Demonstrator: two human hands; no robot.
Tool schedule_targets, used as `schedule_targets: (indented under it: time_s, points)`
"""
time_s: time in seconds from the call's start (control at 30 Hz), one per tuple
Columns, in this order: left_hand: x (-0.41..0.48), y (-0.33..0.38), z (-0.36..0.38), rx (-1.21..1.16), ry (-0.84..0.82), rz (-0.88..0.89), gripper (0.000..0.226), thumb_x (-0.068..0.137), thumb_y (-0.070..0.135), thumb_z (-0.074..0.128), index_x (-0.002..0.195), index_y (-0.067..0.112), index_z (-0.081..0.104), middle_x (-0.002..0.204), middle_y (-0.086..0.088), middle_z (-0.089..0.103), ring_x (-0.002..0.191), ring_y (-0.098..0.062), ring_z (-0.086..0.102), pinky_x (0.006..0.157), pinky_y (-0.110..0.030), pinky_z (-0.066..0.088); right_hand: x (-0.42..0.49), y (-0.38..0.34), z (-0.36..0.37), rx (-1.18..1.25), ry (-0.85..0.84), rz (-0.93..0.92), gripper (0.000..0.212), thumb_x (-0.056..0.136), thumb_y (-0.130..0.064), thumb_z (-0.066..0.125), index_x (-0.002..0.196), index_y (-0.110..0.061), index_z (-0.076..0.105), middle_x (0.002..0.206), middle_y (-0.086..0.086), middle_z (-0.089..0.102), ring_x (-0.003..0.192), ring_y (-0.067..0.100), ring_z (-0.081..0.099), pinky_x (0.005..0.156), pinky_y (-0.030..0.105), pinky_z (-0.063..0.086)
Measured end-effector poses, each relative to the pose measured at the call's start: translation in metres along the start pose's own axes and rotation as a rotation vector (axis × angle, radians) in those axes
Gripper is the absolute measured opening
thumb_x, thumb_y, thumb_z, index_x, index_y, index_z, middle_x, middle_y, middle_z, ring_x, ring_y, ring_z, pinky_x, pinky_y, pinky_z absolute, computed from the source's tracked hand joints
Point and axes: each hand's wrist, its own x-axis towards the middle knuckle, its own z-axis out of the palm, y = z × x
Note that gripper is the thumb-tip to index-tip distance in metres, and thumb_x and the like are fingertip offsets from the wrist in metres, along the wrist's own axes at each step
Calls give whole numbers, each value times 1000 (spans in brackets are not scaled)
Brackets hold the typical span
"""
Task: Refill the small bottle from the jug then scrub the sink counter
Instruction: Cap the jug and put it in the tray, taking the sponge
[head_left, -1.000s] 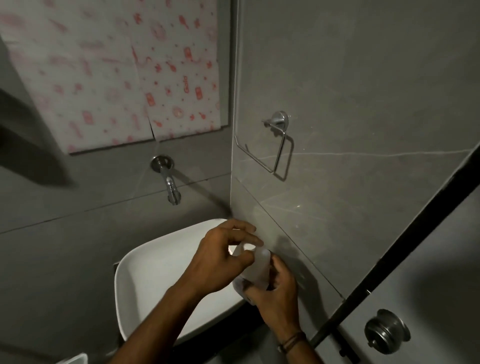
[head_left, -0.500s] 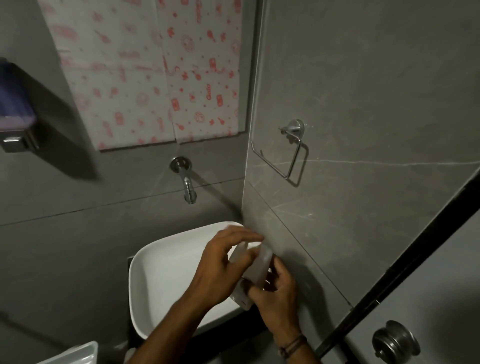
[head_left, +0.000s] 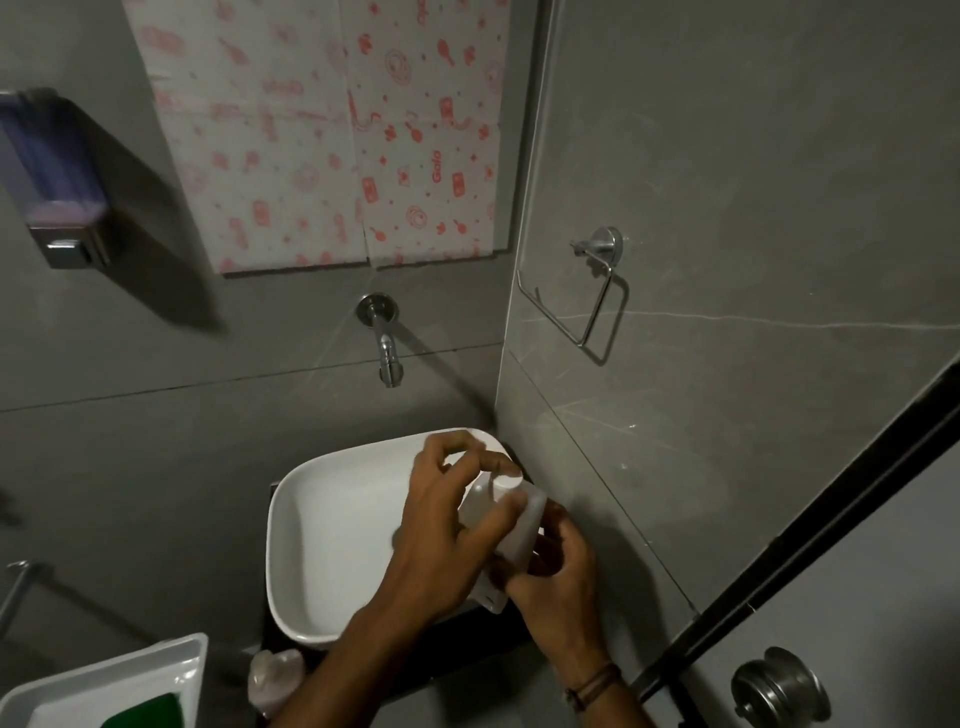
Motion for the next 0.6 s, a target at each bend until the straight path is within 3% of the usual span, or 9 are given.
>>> schedule_targets:
  time_s: [0.03, 0.1, 0.2, 0.27, 0.37, 0.47, 0.53, 0.6]
  points:
    - [-1, -1, 3, 7, 31, -2, 17, 93, 34, 72, 108, 27, 73, 118, 23, 59, 119, -6, 56, 98, -12, 48, 0, 0, -1, 5, -6, 0, 76, 65, -16, 95, 128, -34, 57, 126, -8, 67, 106, 9, 69, 70, 13, 59]
    - [-4, -3, 6, -23, 38, -11, 15, 98, 28, 66, 110, 22, 73, 115, 13, 66, 114, -9, 61, 95, -18, 53, 0, 1, -3, 0, -29, -11, 75, 66, -16, 94, 126, -36, 56, 127, -8, 66, 107, 9, 68, 69, 11, 58]
    - [-14, -3, 10, -82, -2, -58, 27, 100, 26, 48, 118, 19, 68, 129, 6, 69, 128, -7, 60, 105, -15, 47, -2, 3, -5, 10, -63, -4, 70, 67, -12, 93, 118, -44, 55, 124, -8, 67, 109, 14, 68, 72, 15, 60]
    - [-16, -1, 14, -66, 34, -93, 21, 97, 30, 57, 114, 24, 68, 134, 9, 62, 131, -7, 55, 106, -15, 46, -3, 5, -5, 37, -85, 14, 70, 66, -16, 92, 119, -43, 55, 125, -4, 68, 111, 18, 68, 77, 25, 63]
    - [-16, 2, 13, -24, 135, -104, 14, 94, 31, 68, 105, 25, 72, 117, 10, 63, 116, -10, 60, 97, -21, 55, -5, 3, -2, 58, -103, 25, 74, 53, -38, 94, 117, -48, 58, 122, -8, 69, 108, 15, 70, 74, 25, 63]
    - [-24, 0, 2, -47, 131, -46, 22, 99, 24, 53, 110, 21, 72, 120, 10, 73, 125, -12, 63, 103, -24, 51, -6, -1, 5, 72, -129, 14, 71, 42, -55, 87, 108, -63, 60, 115, -16, 71, 103, 11, 71, 71, 23, 63]
    - [-28, -2, -5, -12, 132, -55, 20, 97, 25, 57, 113, 26, 71, 132, 14, 68, 135, -10, 56, 109, -20, 44, -8, -2, 10, 81, -166, 8, 80, 40, -70, 86, 114, -51, 62, 118, -12, 71, 106, 13, 71, 75, 28, 64]
    - [-31, -5, -11, 29, 169, -108, 19, 92, 28, 68, 110, 29, 72, 132, 14, 61, 131, -12, 54, 106, -21, 46, -10, -5, 19, 101, -207, 6, 89, 42, -73, 86, 121, -40, 62, 120, -11, 72, 109, 15, 71, 79, 34, 65]
